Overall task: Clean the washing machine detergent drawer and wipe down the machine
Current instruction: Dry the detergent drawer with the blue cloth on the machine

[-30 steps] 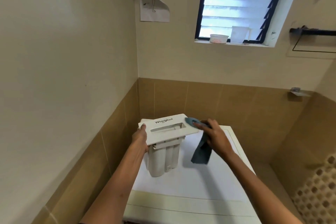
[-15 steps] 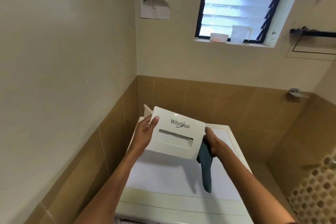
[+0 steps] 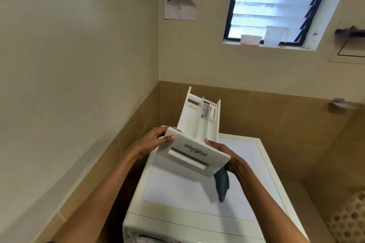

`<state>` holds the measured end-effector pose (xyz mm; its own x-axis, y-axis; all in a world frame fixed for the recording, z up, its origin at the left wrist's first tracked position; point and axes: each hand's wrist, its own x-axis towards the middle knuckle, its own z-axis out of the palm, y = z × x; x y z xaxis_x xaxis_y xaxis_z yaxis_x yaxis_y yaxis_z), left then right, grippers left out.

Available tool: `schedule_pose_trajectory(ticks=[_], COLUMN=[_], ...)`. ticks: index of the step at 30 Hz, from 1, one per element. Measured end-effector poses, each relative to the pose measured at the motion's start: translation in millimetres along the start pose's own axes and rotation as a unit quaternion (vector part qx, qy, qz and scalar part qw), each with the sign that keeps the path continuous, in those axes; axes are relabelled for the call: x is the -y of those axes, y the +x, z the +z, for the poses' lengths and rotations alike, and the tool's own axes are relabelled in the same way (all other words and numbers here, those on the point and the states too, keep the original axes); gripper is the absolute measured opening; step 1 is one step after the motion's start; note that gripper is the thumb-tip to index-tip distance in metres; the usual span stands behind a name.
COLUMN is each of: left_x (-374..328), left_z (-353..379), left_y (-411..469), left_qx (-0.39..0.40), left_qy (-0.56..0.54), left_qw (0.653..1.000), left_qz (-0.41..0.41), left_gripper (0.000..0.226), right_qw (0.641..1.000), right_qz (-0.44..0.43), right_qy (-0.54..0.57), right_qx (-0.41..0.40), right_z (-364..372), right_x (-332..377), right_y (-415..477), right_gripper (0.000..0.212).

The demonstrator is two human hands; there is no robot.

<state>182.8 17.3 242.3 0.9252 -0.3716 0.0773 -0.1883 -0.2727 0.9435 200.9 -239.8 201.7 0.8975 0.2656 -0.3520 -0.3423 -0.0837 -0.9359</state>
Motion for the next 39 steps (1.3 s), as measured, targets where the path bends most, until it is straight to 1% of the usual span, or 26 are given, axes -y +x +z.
schedule_pose_trajectory(ticks=[1, 3, 4, 5, 7, 8, 10, 11, 12, 13, 14, 15, 17, 18, 19, 21, 22, 24, 26, 28, 30, 31, 33, 35, 37, 39], left_x=[4.7, 10.1, 10.1, 11.7, 7.6, 4.1, -6.7, -12.2, -13.0, -15.3, -14.1, -7.9, 4.9, 12.9, 18.9, 29.2, 32.9, 36.0, 41.9, 46.6, 50.9, 54.1, 59.4, 65.7, 68.2, 71.5], left_z=[-1.1, -1.5, -1.1, -1.7, -3.6, -4.6, -6.3, -6.2, -6.0, -3.6, -0.5, 2.6, 12.1, 16.9, 23.1, 35.0, 41.0, 52.4, 59.8, 65.8, 70.4, 72.8, 78.4, 82.8, 86.0, 86.8], left_y=[-0.1, 1.0, 2.9, 6.6, 17.5, 24.2, 36.1, 41.4, 47.3, 49.7, 51.2, 52.9, 54.5, 54.8, 53.5, 49.1, 46.1, 34.4, 24.7, 18.0, 13.5, 11.3, 6.6, 5.1, 5.9, 7.6], left_qx=[0.001, -0.039, -0.065, -0.082, -0.087, -0.09, -0.112, -0.125, -0.136, -0.145, -0.156, -0.17, -0.202, -0.215, -0.224, -0.233, -0.239, -0.251, -0.263, -0.266, -0.269, -0.272, -0.279, -0.285, -0.282, -0.278], left_qy=[-0.047, -0.11, -0.105, -0.084, -0.039, -0.047, -0.101, -0.129, -0.144, -0.144, -0.14, -0.142, -0.144, -0.133, -0.119, -0.108, -0.104, -0.095, -0.086, -0.083, -0.085, -0.091, -0.107, -0.124, -0.132, -0.135], left_qw=[0.999, 0.991, 0.987, 0.985, 0.985, 0.984, 0.98, 0.975, 0.973, 0.972, 0.971, 0.968, 0.959, 0.956, 0.955, 0.954, 0.954, 0.953, 0.951, 0.951, 0.95, 0.947, 0.941, 0.934, 0.932, 0.931], left_qz=[-0.02, -0.073, -0.1, -0.123, -0.146, -0.146, -0.133, -0.129, -0.121, -0.112, -0.112, -0.118, -0.137, -0.145, -0.153, -0.155, -0.147, -0.142, -0.137, -0.132, -0.136, -0.143, -0.162, -0.176, -0.185, -0.194], left_gripper=[0.076, 0.084, 0.087, 0.09, 0.092, 0.093, 0.098, 0.095, 0.081, 0.057, 0.038, 0.032, 0.036, 0.037, 0.038, 0.04, 0.041, 0.042, 0.042, 0.042, 0.043, 0.043, 0.044, 0.044, 0.046, 0.048], right_qw=[0.999, 0.997, 0.996, 0.995, 0.992, 0.991, 0.985, 0.981, 0.976, 0.972, 0.969, 0.968, 0.955, 0.944, 0.935, 0.931, 0.93, 0.933, 0.942, 0.95, 0.95, 0.947, 0.935, 0.915, 0.89, 0.857], right_qz=[-0.014, -0.032, -0.046, -0.058, -0.075, -0.079, -0.086, -0.084, -0.088, -0.091, -0.092, -0.087, -0.091, -0.094, -0.092, -0.086, -0.082, -0.075, -0.102, -0.151, -0.199, -0.222, -0.271, -0.31, -0.315, -0.317], right_qy=[-0.036, -0.071, -0.077, -0.083, -0.097, -0.111, -0.151, -0.175, -0.199, -0.216, -0.226, -0.233, -0.278, -0.312, -0.336, -0.352, -0.358, -0.351, -0.305, -0.231, -0.172, -0.164, -0.188, -0.247, -0.327, -0.407], right_qx=[0.012, 0.009, 0.003, -0.003, -0.003, -0.007, -0.017, -0.022, -0.026, -0.032, -0.037, -0.04, -0.047, -0.057, -0.059, -0.038, -0.027, -0.042, -0.097, -0.148, -0.168, -0.164, -0.127, -0.072, -0.04, -0.01], right_z=[3.6, 4.5, 5.3, 7.1, 9.2, 9.2, 9.8, 10.0, 10.5, 11.3, 12.2, 13.1, 14.1, 13.2, 11.2, 1.1, -7.6, -29.1, -46.1, -53.7, -51.9, -48.1, -32.8, -10.9, 12.4, 32.1], right_x=[2.6, 0.0, -2.9, -5.8, -8.3, -12.1, -19.4, -22.6, -26.0, -29.6, -33.7, -37.1, -42.0, -44.3, -46.0, -48.6, -51.5, -59.4, -60.3, -49.3, -28.4, -16.4, 6.7, 24.1, 34.8, 38.7], right_y=[0.5, 3.4, 4.9, 3.4, 2.8, 5.7, 9.1, 9.7, 9.9, 10.3, 11.5, 12.5, 15.2, 17.6, 17.8, 16.2, 14.6, 9.6, 0.5, -7.4, -10.4, -10.7, -11.7, -10.7, -6.0, 2.3], right_gripper=[0.028, 0.038, 0.037, 0.03, 0.018, 0.019, 0.04, 0.049, 0.052, 0.052, 0.056, 0.062, 0.072, 0.074, 0.071, 0.058, 0.054, 0.057, 0.052, 0.055, 0.056, 0.053, 0.045, 0.038, 0.035, 0.036])
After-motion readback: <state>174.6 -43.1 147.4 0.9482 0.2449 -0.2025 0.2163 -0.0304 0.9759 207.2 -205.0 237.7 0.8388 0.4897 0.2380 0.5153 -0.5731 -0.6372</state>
